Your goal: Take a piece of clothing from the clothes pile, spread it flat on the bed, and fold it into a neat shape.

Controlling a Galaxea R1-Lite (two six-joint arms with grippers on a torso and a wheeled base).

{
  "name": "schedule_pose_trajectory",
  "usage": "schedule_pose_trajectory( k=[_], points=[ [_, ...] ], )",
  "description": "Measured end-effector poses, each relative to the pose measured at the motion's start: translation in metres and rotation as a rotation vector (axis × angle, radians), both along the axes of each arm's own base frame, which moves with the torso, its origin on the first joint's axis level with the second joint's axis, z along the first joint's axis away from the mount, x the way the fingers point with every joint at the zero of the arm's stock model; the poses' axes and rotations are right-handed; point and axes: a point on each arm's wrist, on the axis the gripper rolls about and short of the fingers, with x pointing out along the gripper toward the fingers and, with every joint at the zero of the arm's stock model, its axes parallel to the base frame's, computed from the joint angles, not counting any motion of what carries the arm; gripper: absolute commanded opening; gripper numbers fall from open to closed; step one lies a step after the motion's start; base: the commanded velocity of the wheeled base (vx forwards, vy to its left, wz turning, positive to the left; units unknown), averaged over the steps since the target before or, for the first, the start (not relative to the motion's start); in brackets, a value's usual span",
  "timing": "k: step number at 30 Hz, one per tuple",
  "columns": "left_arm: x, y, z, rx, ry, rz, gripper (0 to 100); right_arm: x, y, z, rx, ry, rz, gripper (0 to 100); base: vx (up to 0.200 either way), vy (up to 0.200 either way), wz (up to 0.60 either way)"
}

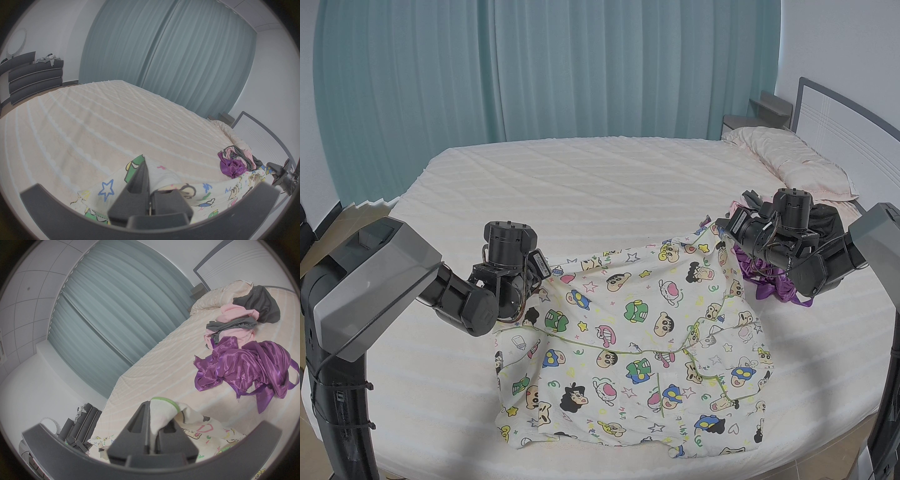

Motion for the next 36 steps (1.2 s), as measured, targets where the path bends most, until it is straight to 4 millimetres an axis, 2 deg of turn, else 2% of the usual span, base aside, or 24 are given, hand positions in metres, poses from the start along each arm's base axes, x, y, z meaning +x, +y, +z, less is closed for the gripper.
schedule_pose_trajectory(
  k=[3,16,17,19,20,25,31,36],
  points=[
    [0.001,0.001,-0.001,0.002,0.003,0.003,0,0.0,0.001,-0.002,-0.001,0.004,0.001,0,0.2,0.0,0.0],
    [0.011,0.001,-0.007,0.001,-0.001,0.009,0,0.011,0.003,-0.006,-0.006,-0.001,-0.032,0,0.0,0.0,0.0],
    [0.014,0.001,-0.007,-0.002,-0.004,0.011,100,0.013,0.003,-0.007,-0.007,-0.002,-0.038,0,0.0,0.0,0.0],
    [0.018,0.001,-0.007,-0.01,-0.012,0.016,100,0.017,0.004,-0.009,-0.005,-0.002,-0.046,0,0.0,0.0,0.0],
    [0.02,0.001,-0.007,-0.014,-0.014,0.02,100,0.018,0.004,-0.011,-0.001,-0.001,-0.048,100,0.0,0.0,0.0],
    [0.031,0.006,-0.009,-0.025,-0.013,0.045,100,0.029,0.008,-0.018,0.009,-0.004,-0.084,100,0.0,0.0,0.0],
    [0.041,0.018,-0.013,-0.027,-0.014,0.084,100,0.044,0.008,-0.009,0.072,-0.045,-0.188,100,0.0,0.0,0.0],
    [0.047,0.034,-0.014,-0.027,-0.013,0.122,100,0.051,0.007,-0.017,0.067,0.034,-0.227,100,0.0,0.0,0.0]
  ],
)
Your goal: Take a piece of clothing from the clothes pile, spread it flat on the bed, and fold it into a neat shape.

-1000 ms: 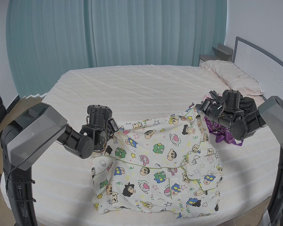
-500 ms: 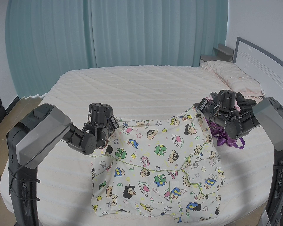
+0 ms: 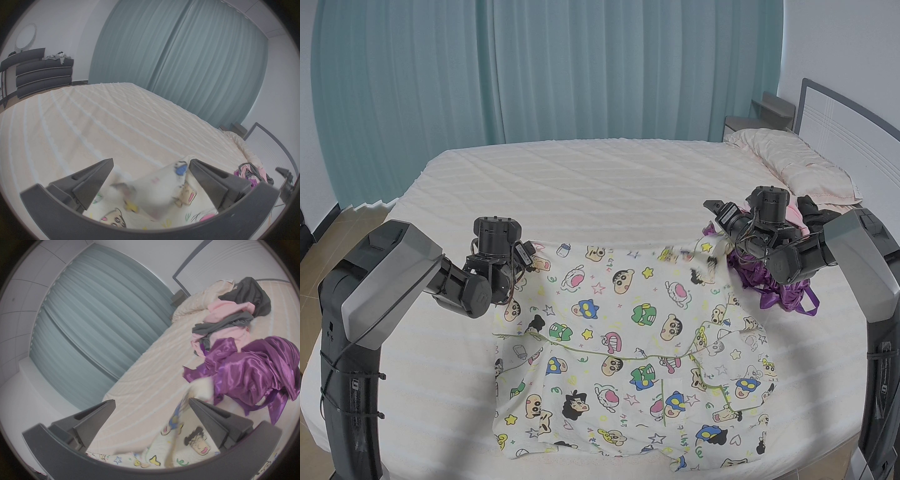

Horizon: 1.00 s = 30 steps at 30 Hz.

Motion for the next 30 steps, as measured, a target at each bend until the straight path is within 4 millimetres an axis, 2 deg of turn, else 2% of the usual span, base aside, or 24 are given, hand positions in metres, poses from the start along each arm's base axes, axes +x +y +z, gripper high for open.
schedule_pose_trajectory(
  k=[4,9,16,23,30],
  points=[
    [0.002,0.008,0.0,0.002,0.005,0.02,100,0.004,0.0,-0.009,-0.005,0.039,-0.01,100,0.0,0.0,0.0],
    [0.002,0.012,-0.003,0.011,0.028,0.025,100,0.006,-0.004,-0.01,-0.002,0.041,-0.021,100,0.0,0.0,0.0],
    [0.002,0.017,0.0,0.012,0.034,0.028,100,-0.011,-0.017,-0.02,-0.008,0.125,0.001,100,0.0,0.0,0.0],
    [-0.015,0.024,0.005,0.006,0.087,0.01,100,-0.053,-0.037,-0.034,-0.029,0.253,0.064,100,0.0,0.0,0.0],
    [-0.059,0.033,0.0,-0.047,0.197,-0.033,100,-0.109,-0.068,-0.054,-0.053,0.338,0.143,100,0.0,0.0,0.0]
  ],
)
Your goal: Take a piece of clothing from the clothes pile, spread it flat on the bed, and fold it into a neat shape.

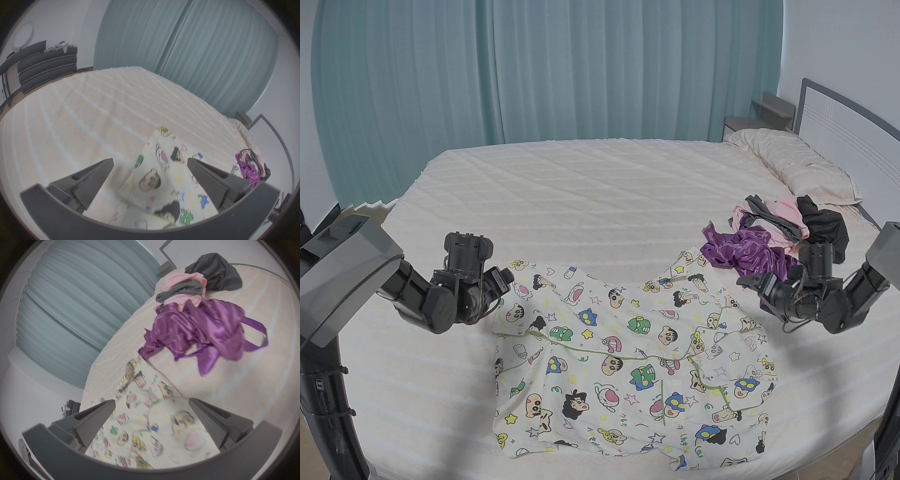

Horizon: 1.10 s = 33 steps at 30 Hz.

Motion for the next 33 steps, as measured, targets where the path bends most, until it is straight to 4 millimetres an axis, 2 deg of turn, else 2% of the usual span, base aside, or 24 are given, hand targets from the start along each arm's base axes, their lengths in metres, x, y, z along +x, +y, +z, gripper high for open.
schedule_pose_trajectory(
  k=[7,16,21,28,33],
  points=[
    [-0.056,0.002,-0.007,-0.098,0.072,-0.036,100,-0.051,-0.021,-0.016,-0.026,0.027,0.055,100,0.0,0.0,0.0],
    [-0.109,-0.001,-0.006,-0.19,0.057,-0.075,100,-0.085,-0.028,-0.028,-0.017,0.067,0.132,100,0.0,0.0,0.0],
    [-0.121,-0.002,-0.006,-0.209,0.068,-0.079,100,-0.094,-0.034,-0.038,-0.036,0.1,0.155,100,0.0,0.0,0.0],
    [-0.127,-0.007,-0.006,-0.21,0.074,-0.1,100,-0.095,-0.05,-0.05,-0.051,0.081,0.135,100,0.0,0.0,0.0],
    [-0.129,-0.011,-0.007,-0.21,0.081,-0.113,100,-0.096,-0.053,-0.059,-0.037,0.075,0.142,100,0.0,0.0,0.0]
  ],
)
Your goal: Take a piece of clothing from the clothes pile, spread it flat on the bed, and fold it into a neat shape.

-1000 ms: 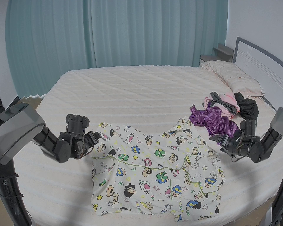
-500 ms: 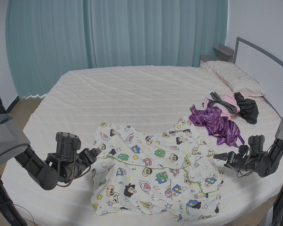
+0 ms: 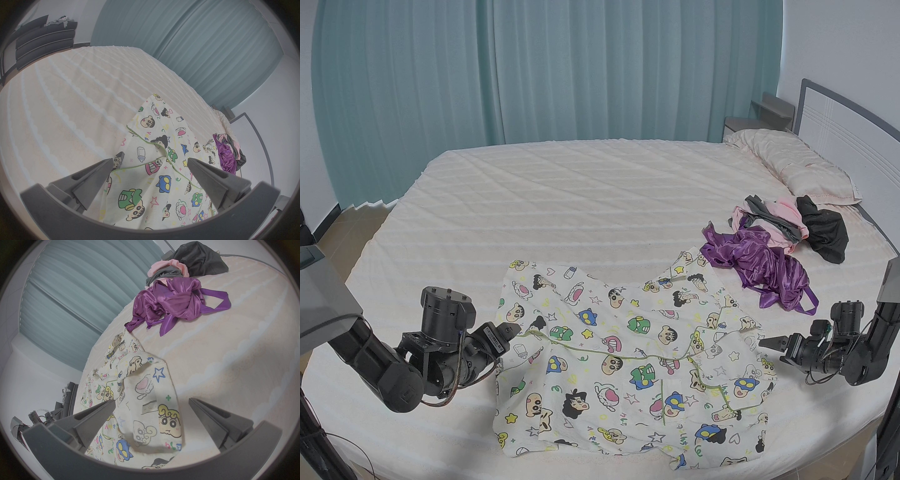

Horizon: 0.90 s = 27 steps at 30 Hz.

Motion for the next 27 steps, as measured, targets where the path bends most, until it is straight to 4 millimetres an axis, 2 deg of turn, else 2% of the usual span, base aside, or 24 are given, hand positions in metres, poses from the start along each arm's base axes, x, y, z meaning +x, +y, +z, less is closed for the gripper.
schedule_pose_trajectory(
  k=[10,11,19,27],
  points=[
    [-0.001,-0.001,0.0,0.0,0.001,-0.005,100,0.004,0.007,-0.017,0.015,0.029,0.03,100,0.0,0.0,0.0],
    [-0.001,-0.001,0.0,0.0,0.001,-0.005,100,0.005,0.008,-0.018,0.017,0.031,0.033,0,0.0,0.0,0.0],
    [-0.001,-0.001,-0.001,0.0,0.003,-0.004,100,0.008,0.01,-0.021,0.029,0.017,0.029,0,0.0,0.0,0.0],
    [-0.001,-0.001,-0.003,-0.008,0.011,0.004,100,0.002,0.005,-0.018,0.045,0.001,-0.015,0,0.0,0.0,0.0]
  ],
)
